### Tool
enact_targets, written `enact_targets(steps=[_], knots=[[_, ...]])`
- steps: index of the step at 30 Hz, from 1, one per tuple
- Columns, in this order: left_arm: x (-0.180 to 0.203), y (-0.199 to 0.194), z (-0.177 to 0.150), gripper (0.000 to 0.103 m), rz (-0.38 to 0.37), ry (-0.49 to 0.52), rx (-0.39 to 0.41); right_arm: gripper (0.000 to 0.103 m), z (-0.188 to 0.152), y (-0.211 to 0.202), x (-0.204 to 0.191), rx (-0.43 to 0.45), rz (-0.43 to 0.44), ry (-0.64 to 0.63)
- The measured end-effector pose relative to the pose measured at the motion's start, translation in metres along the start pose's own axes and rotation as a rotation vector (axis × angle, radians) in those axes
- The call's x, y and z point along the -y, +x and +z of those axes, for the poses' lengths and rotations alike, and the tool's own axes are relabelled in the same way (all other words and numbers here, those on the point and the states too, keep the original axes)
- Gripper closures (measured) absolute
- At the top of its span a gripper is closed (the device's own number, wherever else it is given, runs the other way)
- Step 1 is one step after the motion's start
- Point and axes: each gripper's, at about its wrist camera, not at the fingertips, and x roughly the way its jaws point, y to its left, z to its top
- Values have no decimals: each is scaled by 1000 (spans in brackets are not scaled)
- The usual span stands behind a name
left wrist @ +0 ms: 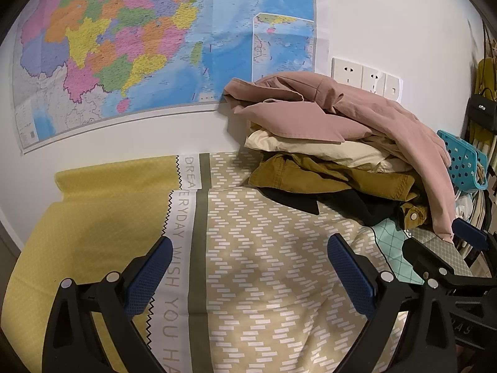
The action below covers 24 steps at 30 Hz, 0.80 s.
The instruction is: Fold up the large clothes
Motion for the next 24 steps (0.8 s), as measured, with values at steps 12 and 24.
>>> enact_targets(steps=[12,24], knots=[[0,0,-1,7,0,0,-3,6,0,-2,-1,6,-3,-6],[0,2,-1,7,-1,-2,-7,5,1,-2,-1,14,-8,-14]])
